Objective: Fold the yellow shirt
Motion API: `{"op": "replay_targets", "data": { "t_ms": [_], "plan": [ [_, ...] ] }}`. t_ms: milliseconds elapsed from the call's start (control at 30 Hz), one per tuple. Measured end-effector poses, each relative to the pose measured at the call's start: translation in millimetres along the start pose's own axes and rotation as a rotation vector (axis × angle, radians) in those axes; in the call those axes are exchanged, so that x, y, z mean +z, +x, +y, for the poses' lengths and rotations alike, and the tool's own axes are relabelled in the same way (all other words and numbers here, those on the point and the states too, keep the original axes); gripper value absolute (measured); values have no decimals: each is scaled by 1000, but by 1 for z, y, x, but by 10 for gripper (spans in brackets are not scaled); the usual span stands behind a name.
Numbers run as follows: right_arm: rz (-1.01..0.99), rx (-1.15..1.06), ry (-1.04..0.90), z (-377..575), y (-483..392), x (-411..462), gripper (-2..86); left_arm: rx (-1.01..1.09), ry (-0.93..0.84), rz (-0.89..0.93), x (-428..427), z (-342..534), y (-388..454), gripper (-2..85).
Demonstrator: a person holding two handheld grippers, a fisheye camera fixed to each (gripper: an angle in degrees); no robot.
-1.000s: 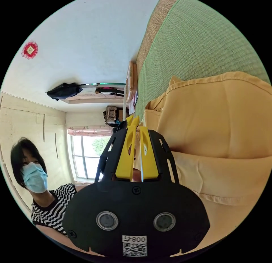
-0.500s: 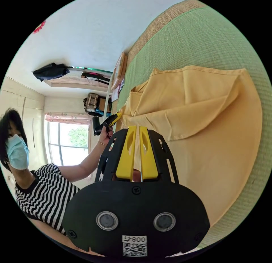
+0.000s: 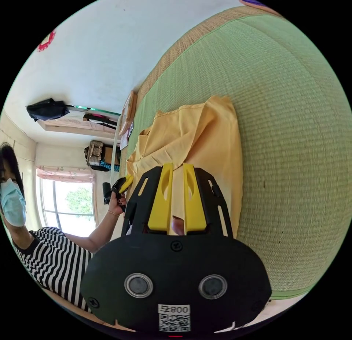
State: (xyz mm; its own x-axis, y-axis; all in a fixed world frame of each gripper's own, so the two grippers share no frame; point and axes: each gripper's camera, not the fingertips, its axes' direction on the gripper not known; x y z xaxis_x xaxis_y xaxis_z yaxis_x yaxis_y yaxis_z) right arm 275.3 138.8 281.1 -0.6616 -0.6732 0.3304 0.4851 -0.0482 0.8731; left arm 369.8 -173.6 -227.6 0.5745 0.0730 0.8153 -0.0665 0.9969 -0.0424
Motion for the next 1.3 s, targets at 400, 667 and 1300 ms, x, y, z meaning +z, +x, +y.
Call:
{"op": "replay_targets", "data": {
  "t_ms": [400, 667, 1300],
  "plan": [
    [36, 37, -2, -16, 19, 21, 45, 18, -19, 14, 30, -29, -6, 73],
    [10, 30, -11, -25, 31, 26, 6, 13, -13, 51, 34, -32, -21, 16],
    [-277, 82, 68, -80, 89, 10, 3, -49, 59, 210, 68, -107, -54, 10]
  ]
}}
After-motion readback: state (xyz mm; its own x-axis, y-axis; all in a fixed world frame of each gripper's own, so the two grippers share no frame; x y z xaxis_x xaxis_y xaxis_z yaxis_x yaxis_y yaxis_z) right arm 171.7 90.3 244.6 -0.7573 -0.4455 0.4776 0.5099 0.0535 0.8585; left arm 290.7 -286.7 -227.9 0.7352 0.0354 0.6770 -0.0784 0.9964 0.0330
